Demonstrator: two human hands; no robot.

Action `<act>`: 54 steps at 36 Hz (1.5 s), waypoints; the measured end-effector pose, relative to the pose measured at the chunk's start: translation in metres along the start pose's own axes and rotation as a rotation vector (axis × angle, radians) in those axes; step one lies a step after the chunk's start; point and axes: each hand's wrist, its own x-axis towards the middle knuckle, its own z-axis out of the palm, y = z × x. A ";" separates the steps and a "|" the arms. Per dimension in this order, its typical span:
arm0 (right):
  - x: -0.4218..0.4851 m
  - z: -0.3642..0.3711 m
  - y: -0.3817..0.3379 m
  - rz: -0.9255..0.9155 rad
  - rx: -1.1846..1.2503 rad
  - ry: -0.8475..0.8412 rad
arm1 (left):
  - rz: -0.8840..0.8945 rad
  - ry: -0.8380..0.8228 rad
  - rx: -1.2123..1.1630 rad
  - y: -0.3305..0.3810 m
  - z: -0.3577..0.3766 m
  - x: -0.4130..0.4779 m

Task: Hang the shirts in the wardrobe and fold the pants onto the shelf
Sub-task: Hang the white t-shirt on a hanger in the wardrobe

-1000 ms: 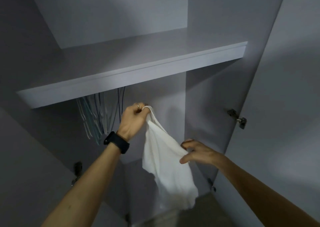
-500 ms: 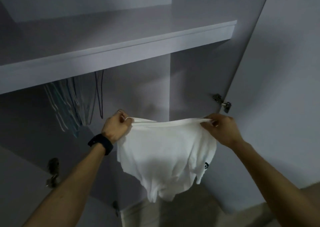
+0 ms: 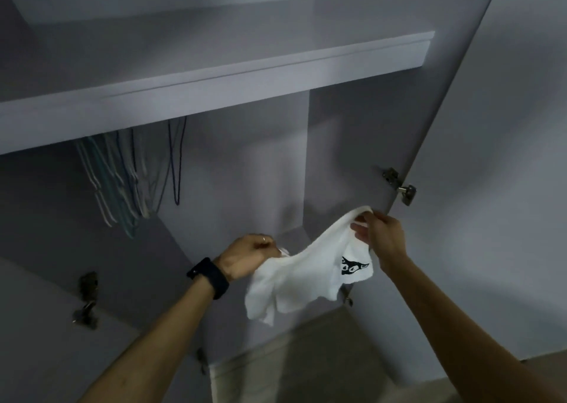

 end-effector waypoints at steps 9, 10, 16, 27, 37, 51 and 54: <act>0.027 0.032 -0.033 -0.276 -0.246 -0.123 | -0.268 -0.292 0.206 0.038 0.043 -0.006; 0.029 0.033 -0.035 -0.288 -0.235 -0.160 | -0.297 -0.305 0.181 0.045 0.045 -0.005; 0.033 0.030 -0.034 -0.401 -0.334 -0.555 | -0.223 0.179 0.326 0.082 0.041 0.010; 0.031 -0.007 -0.069 -0.608 -0.583 -0.884 | -0.089 0.202 0.351 0.130 0.062 0.022; 0.059 -0.020 -0.042 -0.786 -0.767 -0.635 | 0.026 0.622 0.249 0.118 0.054 0.005; 0.069 0.029 -0.065 -0.280 -1.056 -0.710 | -0.327 0.658 0.415 0.031 -0.023 -0.114; 0.053 0.052 -0.066 -0.102 -0.763 -0.750 | -0.313 0.676 0.230 0.024 -0.021 -0.131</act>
